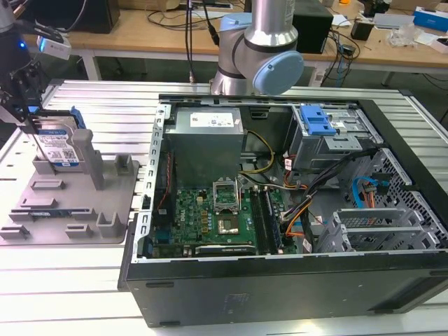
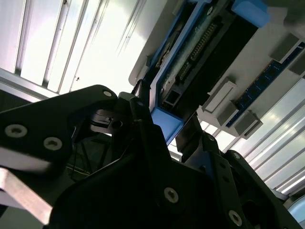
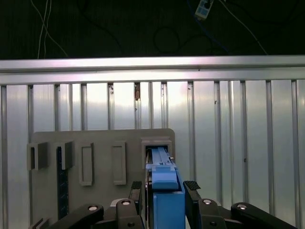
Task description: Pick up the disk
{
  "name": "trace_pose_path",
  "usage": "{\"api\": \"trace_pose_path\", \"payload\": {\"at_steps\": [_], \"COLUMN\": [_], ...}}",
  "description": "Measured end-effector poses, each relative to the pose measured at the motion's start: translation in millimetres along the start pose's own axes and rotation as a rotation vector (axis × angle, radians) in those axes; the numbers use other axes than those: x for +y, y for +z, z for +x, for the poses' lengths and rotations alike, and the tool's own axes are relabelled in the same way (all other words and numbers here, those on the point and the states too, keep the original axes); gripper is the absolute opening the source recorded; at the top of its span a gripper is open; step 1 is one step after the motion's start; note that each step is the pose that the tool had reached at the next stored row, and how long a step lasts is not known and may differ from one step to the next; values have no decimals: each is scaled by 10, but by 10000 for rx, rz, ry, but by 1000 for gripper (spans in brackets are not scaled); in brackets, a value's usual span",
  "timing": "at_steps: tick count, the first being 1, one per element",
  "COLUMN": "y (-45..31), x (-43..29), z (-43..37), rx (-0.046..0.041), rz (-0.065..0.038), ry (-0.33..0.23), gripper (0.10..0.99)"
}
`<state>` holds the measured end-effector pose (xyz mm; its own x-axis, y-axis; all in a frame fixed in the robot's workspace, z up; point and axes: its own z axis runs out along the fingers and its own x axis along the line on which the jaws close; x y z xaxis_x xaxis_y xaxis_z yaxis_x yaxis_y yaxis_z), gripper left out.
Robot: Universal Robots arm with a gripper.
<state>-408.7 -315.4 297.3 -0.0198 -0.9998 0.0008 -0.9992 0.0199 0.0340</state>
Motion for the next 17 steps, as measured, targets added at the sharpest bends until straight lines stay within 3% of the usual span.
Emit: {"api": "trace_pose_path", "payload": {"at_steps": [3, 11, 17], "y": [0, -15, -209], "x": [0, 0, 7], "z": [0, 3, 7], "rx": [0, 0, 0], "rz": [-1, -1, 0], "ry": [0, 0, -10], "gripper": [369, 369, 369]}}
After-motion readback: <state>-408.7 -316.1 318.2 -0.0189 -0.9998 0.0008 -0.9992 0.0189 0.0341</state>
